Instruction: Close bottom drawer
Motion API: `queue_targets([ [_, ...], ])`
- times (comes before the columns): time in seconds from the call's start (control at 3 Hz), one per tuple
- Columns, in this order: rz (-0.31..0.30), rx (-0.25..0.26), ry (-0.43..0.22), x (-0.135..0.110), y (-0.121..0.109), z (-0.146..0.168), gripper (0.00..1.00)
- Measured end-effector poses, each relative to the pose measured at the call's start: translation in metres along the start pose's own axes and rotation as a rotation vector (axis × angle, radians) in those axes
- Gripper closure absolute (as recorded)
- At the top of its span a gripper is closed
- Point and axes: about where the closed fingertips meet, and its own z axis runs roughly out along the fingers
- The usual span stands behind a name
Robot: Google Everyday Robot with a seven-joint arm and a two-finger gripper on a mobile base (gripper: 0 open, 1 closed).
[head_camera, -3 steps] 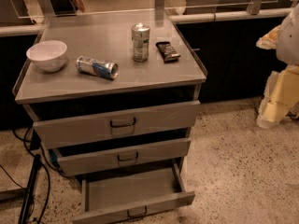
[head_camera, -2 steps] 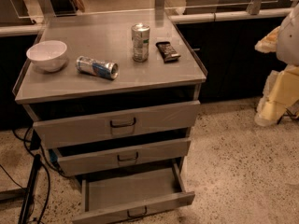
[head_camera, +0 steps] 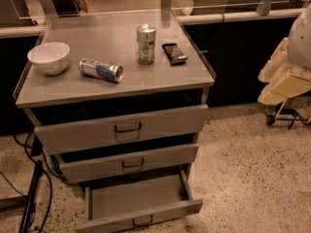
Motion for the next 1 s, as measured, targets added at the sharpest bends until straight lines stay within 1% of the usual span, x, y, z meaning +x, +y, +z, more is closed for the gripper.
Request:
queue_targets([
  [0.33,0.0,0.0,0.0,0.0,0.0,0.0,0.81],
  [0.67,0.0,0.0,0.0,0.0,0.0,0.0,1.0],
  [1.0,0.0,0.002,-0.001,-0.0001,-0.0002,-0.0003,1.0],
])
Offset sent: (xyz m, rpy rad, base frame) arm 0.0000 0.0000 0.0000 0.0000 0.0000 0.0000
